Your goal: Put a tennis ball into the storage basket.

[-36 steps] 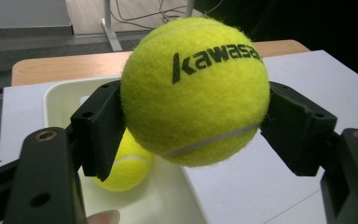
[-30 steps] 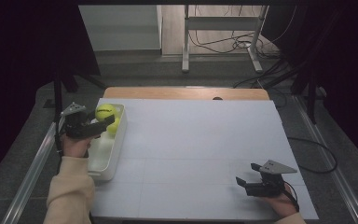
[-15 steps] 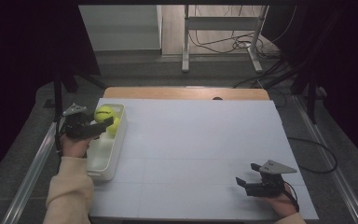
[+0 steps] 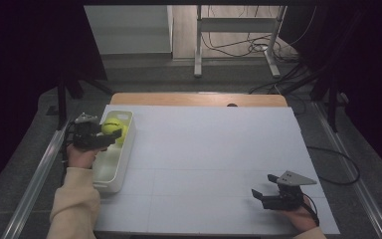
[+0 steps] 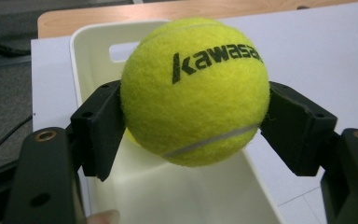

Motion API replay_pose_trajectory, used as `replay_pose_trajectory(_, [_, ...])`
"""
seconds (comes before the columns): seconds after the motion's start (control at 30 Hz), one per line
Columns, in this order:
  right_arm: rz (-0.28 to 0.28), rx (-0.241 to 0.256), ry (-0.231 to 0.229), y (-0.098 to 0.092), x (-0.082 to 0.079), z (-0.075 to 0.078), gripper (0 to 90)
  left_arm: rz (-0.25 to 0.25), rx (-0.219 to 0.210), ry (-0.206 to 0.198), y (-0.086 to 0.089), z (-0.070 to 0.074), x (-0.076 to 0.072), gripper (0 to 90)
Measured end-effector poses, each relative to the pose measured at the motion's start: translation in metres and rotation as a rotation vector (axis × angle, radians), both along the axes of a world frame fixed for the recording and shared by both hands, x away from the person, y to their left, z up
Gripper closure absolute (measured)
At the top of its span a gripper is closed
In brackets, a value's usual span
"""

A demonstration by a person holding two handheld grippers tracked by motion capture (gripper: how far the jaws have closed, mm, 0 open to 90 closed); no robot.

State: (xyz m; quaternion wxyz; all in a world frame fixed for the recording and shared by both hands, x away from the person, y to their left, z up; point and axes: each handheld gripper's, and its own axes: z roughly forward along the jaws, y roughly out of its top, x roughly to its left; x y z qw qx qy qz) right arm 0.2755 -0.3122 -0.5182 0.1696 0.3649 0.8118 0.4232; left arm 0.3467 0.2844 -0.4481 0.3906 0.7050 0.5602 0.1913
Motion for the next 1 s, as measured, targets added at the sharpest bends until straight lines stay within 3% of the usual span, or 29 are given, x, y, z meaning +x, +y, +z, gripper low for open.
replay_pose_trajectory(0.67, [-0.002,-0.002,0.003,0.0002,0.0003,-0.0002,14.9,-0.015,0.081,0.074,-0.0005,-0.0066,-0.0019,26.1])
replay_pose_trajectory(1.0, [-0.002,-0.004,0.004,0.0000,0.0002,0.0000,14.9,-0.017,0.075,0.078,-0.0006,-0.0072,-0.0015,26.0])
